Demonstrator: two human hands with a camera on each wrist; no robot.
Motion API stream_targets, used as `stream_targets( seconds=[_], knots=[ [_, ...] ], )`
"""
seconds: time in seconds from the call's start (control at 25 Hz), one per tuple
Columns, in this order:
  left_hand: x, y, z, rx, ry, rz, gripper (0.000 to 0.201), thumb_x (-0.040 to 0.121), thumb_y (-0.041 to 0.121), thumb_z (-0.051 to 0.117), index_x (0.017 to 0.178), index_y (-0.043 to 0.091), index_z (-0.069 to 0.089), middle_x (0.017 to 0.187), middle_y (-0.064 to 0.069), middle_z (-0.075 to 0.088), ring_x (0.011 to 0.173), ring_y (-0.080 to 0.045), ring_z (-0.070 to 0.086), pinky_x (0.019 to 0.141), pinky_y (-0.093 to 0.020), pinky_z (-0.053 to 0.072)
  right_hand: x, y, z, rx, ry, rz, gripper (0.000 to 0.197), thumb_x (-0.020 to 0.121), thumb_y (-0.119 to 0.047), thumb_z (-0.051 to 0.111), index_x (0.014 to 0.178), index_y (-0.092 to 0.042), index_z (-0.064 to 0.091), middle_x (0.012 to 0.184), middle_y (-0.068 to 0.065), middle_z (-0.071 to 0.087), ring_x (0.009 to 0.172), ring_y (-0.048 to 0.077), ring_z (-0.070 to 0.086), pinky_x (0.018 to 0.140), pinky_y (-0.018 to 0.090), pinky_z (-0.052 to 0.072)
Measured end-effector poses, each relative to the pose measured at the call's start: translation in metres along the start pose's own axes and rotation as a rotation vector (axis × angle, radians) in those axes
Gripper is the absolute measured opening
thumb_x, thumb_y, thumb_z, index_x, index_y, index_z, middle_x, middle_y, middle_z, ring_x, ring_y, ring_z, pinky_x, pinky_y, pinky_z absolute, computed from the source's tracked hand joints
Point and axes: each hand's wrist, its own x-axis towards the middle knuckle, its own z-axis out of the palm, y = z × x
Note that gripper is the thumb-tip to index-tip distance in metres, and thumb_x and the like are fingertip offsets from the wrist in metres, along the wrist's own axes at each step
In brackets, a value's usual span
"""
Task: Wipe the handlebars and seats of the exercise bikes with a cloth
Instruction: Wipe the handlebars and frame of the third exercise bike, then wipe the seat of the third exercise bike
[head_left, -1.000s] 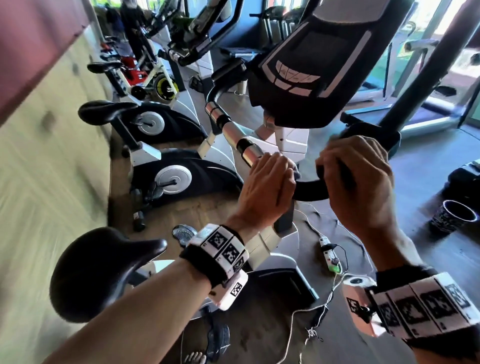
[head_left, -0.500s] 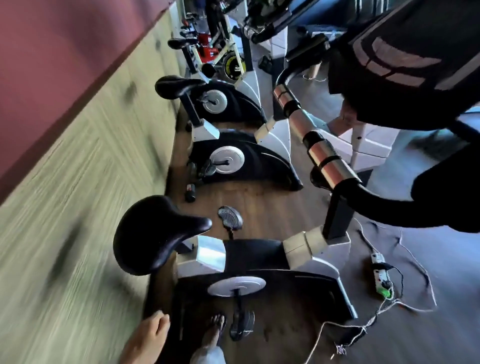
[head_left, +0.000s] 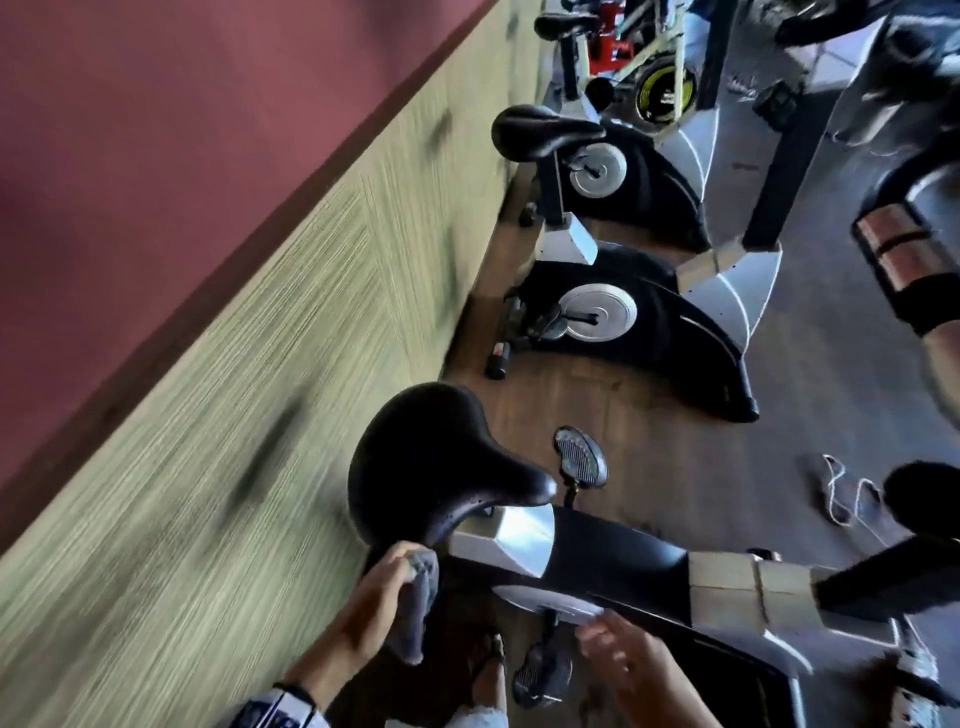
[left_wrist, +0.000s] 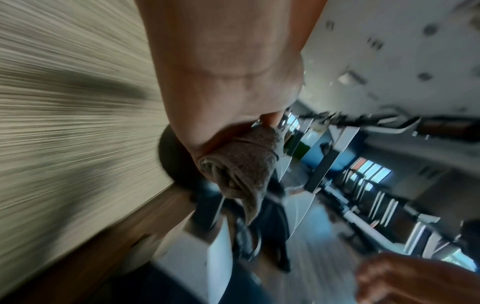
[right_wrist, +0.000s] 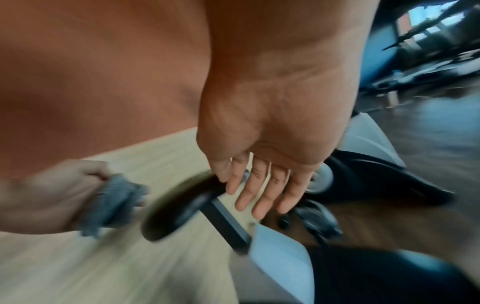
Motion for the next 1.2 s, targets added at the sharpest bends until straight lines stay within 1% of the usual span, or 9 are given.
stream_targets(
  seconds=[0.08, 0.24, 0.4, 0.48, 0.6, 0.8, 0.96, 1.12, 1.2],
  knots=[
    [0.034, 0.065, 0.033, 0.098, 0.030, 0.078, 0.037, 0.075, 0.028, 0.045, 0.097, 0.007, 0.067, 0.080, 0.001, 0.070, 0.082, -0.015, 0.064, 0.072, -0.017, 0.049, 0.046, -0.066, 0.021, -0.137, 0.135, -0.176, 0.017, 0.089, -0.027, 0.077, 0.103, -0.034, 0.069, 0.086, -0.014, 0.070, 0.076, 0.001, 0.069, 0.070, 0.012, 0.048],
    [0.074, 0.114, 0.039, 0.090, -0.087, 0.161, 0.024, 0.107, 0.025, 0.049, 0.123, 0.019, 0.066, 0.113, -0.003, 0.074, 0.108, -0.012, 0.068, 0.093, -0.023, 0.050, 0.106, -0.149, 0.038, -0.270, 0.092, -0.508, 0.044, 0.091, -0.033, 0.071, 0.134, -0.035, 0.061, 0.112, -0.019, 0.060, 0.104, 0.007, 0.062, 0.088, 0.016, 0.049],
    [0.086, 0.142, 0.039, 0.084, -0.121, 0.212, 0.028, 0.109, 0.021, 0.043, 0.127, 0.018, 0.065, 0.119, -0.009, 0.071, 0.110, -0.014, 0.067, 0.092, -0.025, 0.052, 0.138, -0.165, 0.033, -0.125, 0.152, -0.478, 0.035, 0.084, -0.032, 0.074, 0.118, -0.036, 0.067, 0.103, -0.014, 0.067, 0.097, 0.011, 0.067, 0.086, 0.028, 0.055],
    [0.095, 0.144, 0.031, 0.109, -0.150, 0.215, 0.033, 0.098, 0.019, 0.047, 0.124, 0.022, 0.067, 0.118, -0.009, 0.071, 0.112, -0.019, 0.066, 0.094, -0.030, 0.052, 0.150, -0.168, 0.026, -0.042, 0.129, -0.434, 0.030, 0.084, -0.018, 0.080, 0.109, -0.030, 0.069, 0.095, -0.010, 0.074, 0.088, 0.010, 0.071, 0.082, 0.025, 0.056],
    [0.105, 0.150, 0.014, 0.404, -0.120, 0.308, 0.035, 0.090, 0.018, 0.057, 0.120, 0.034, 0.067, 0.114, 0.003, 0.068, 0.109, -0.010, 0.064, 0.098, -0.027, 0.052, 0.163, -0.174, 0.016, -0.018, 0.121, -0.384, 0.026, 0.081, -0.008, 0.084, 0.097, -0.024, 0.070, 0.083, -0.015, 0.074, 0.072, 0.000, 0.068, 0.072, 0.017, 0.051],
    [0.111, 0.154, 0.002, 0.768, 0.051, 0.443, 0.031, 0.084, 0.054, 0.069, 0.102, 0.028, 0.066, 0.110, 0.013, 0.057, 0.102, -0.001, 0.056, 0.091, -0.021, 0.047, 0.178, -0.183, 0.009, -0.087, 0.130, -0.385, 0.022, 0.078, -0.013, 0.087, 0.089, -0.023, 0.072, 0.079, -0.014, 0.075, 0.070, -0.002, 0.067, 0.068, 0.011, 0.048],
    [0.113, 0.171, -0.003, 0.714, 0.087, 0.451, 0.019, 0.085, 0.031, 0.079, 0.097, 0.024, 0.066, 0.097, 0.011, 0.068, 0.092, -0.004, 0.063, 0.085, -0.027, 0.052, 0.186, -0.189, 0.008, -0.168, 0.134, -0.455, 0.025, 0.074, -0.014, 0.090, 0.085, -0.022, 0.069, 0.084, -0.009, 0.071, 0.079, 0.002, 0.067, 0.071, 0.009, 0.047],
    [0.110, 0.192, -0.009, 0.605, 0.021, 0.379, 0.017, 0.086, 0.021, 0.082, 0.095, 0.021, 0.067, 0.088, 0.006, 0.069, 0.081, 0.000, 0.064, 0.077, -0.016, 0.050, 0.188, -0.187, 0.011, -0.227, 0.046, -0.568, 0.042, 0.070, -0.036, 0.084, 0.106, -0.033, 0.064, 0.119, -0.015, 0.065, 0.112, 0.009, 0.063, 0.096, 0.023, 0.049],
    [0.110, 0.202, -0.017, 0.620, -0.024, 0.366, 0.020, 0.086, 0.018, 0.081, 0.098, 0.023, 0.066, 0.093, 0.004, 0.070, 0.086, -0.005, 0.066, 0.083, -0.020, 0.053, 0.187, -0.188, 0.010, -0.293, -0.008, -0.516, 0.057, 0.072, -0.037, 0.085, 0.120, -0.045, 0.056, 0.114, -0.014, 0.066, 0.108, 0.003, 0.062, 0.092, 0.017, 0.047]
  ],
)
